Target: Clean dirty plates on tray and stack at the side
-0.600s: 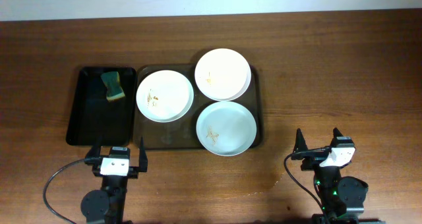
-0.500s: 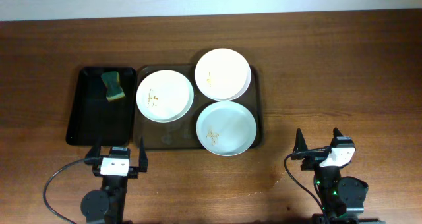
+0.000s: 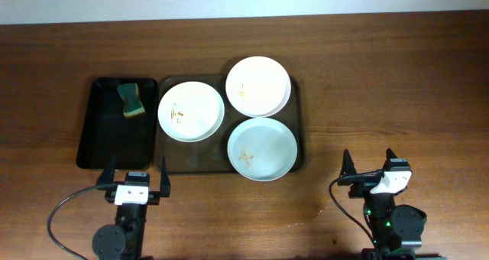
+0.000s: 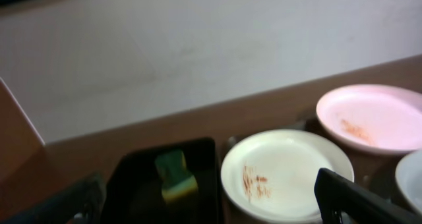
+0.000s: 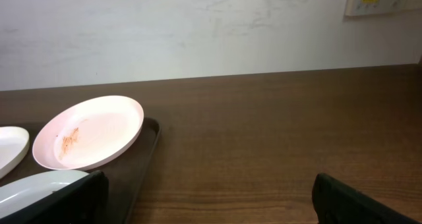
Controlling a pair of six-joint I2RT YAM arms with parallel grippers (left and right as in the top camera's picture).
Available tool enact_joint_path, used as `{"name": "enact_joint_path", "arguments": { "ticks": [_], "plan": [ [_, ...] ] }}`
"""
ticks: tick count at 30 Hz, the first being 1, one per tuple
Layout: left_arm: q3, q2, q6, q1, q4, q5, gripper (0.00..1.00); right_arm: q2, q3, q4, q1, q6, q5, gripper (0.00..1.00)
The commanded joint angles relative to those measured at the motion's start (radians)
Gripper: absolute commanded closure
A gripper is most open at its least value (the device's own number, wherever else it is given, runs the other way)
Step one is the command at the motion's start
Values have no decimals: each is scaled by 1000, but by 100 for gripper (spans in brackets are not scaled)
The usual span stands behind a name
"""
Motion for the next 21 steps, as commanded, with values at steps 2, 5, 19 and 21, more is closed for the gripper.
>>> {"name": "enact_joint_path", "arguments": {
  "ticks": [2, 5, 19, 21],
  "plan": [
    [4, -8, -3, -1, 23, 63, 1, -8, 31, -3, -7, 3, -40, 2],
    [31, -5, -3, -1, 23, 63, 1, -8, 78, -4, -7, 4, -93, 2],
    [421, 445, -3, -1, 8, 92, 1, 68, 293, -7, -7, 7, -145, 2],
    [554, 579, -2, 2, -66, 138, 1, 190, 382, -36, -7, 7, -194, 2]
  ]
}}
